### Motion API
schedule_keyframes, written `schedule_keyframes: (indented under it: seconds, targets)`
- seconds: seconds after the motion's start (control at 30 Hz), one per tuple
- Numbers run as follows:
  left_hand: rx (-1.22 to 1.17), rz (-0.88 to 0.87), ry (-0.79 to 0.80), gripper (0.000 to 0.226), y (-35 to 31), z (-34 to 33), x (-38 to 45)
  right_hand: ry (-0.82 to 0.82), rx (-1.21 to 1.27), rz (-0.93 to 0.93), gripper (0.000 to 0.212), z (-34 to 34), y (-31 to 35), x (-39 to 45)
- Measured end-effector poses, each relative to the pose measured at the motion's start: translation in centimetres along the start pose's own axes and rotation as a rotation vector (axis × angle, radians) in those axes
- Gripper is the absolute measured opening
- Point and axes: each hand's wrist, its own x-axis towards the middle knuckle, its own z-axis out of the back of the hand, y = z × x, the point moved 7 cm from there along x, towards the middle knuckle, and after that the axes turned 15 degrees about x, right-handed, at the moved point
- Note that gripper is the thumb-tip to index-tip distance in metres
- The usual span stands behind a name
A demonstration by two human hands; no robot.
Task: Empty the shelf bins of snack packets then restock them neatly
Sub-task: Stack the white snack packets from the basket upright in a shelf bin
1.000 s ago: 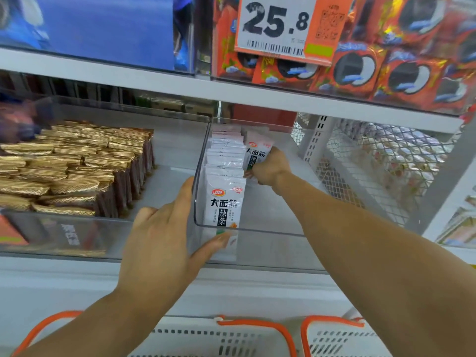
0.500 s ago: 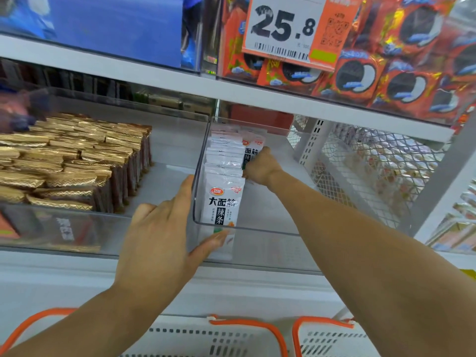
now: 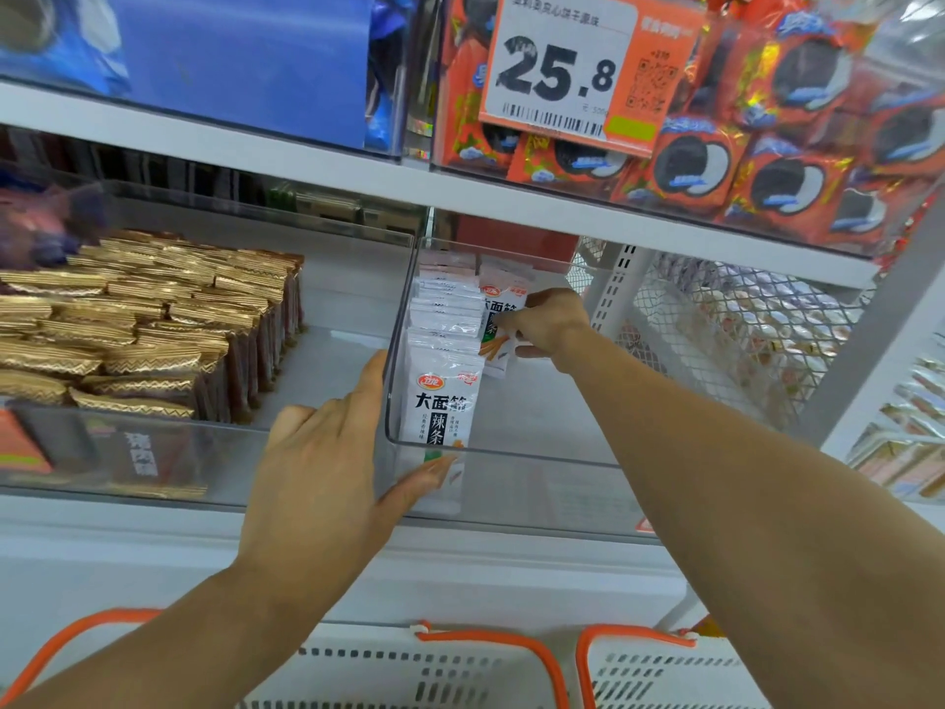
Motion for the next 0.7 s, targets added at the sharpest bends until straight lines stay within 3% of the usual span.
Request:
schedule_keyframes:
  seconds: [0.2, 0.3, 0.43, 0.57, 0.7]
  targets:
    - [0.032, 0.031, 0.011, 0.101, 0.0, -0.2, -0.1, -0.082, -0.065, 0.15, 0.025, 0.6, 0.3, 0.1]
    - [0.029, 0.026, 0.004, 0.102, 0.0, -0.1, -0.1, -0.063, -0.184, 0.179, 0.029, 0.3, 0.6, 0.2]
    - [-0.001, 0.012, -0.023, 0.101, 0.0, -0.2, -0.1, -0.17, -0.039, 0.215, 0.056, 1.6, 1.0, -0.4]
    - [0.0, 0.005, -0.016, 0.099, 0.1, -0.3, -0.1, -0.13, -0.016, 0.194, 0.042, 1.0, 0.1, -0.1]
    - [-0.012, -0.011, -0.022, 0.099, 0.1, -0.4, -0.2, -0.095, -0.083, 0.164, 0.057, 0.8, 0.1, 0.0]
